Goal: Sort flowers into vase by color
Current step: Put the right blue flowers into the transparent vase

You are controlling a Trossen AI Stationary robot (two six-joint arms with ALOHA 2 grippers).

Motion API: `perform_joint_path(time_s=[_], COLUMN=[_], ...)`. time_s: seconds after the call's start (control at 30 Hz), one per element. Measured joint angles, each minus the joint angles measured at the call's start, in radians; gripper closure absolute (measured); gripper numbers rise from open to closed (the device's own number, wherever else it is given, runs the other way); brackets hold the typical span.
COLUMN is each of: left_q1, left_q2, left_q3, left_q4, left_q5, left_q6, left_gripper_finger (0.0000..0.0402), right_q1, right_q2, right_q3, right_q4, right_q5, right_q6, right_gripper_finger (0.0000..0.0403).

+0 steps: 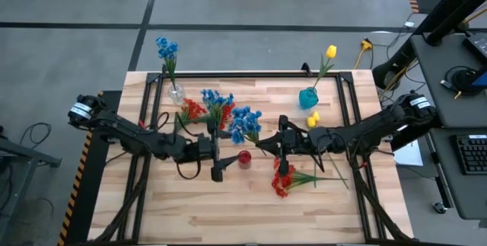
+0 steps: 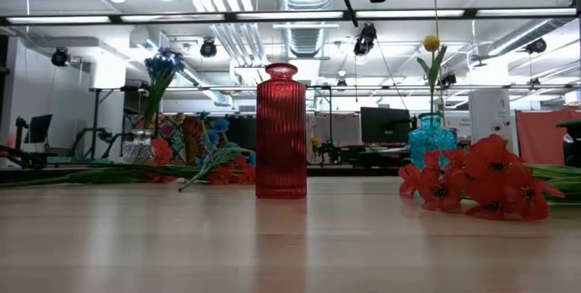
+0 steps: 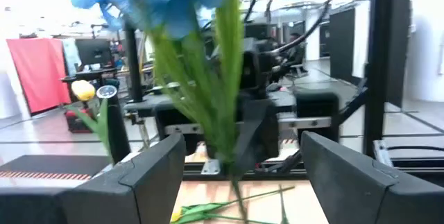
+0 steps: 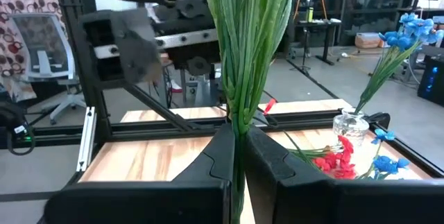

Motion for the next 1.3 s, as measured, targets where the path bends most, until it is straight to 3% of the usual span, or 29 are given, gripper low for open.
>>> perform_joint_path(time_s=[0.17, 0.73, 0.97, 1.13, 1.3], left_q1=[0.052, 0.116, 0.118, 0.12, 0.12], left_q2=[0.028, 0.145, 0.146, 0.146, 0.146], left_q3=[0.001, 0.116, 0.116, 0.116, 0.116], left_q4=[0.046, 0.063, 0.063, 0.06, 0.06], left_q5=[0.143, 0.19, 0.116, 0.117, 0.117], left_q6=[-0.05, -0.021, -0.036, -0.04, -0.04], left_gripper_finger=[0.0134, 0.0147, 0.0241, 0.0324, 0.038], right_q1=[0.0, 0.0, 0.0, -0.001, -0.001], right_q2=[0.001, 0.001, 0.001, 0.001, 0.001], right_q3=[0.0, 0.0, 0.0, 0.0, 0.0], right_q4=[0.0, 0.004, 0.003, 0.003, 0.003], right_q5=[0.0, 0.0, 0.003, 0.007, 0.011], right_q6=[-0.003, -0.011, -0.031, -0.032, 0.0], right_gripper_finger=[0.039, 0.039, 0.039, 0.039, 0.0388])
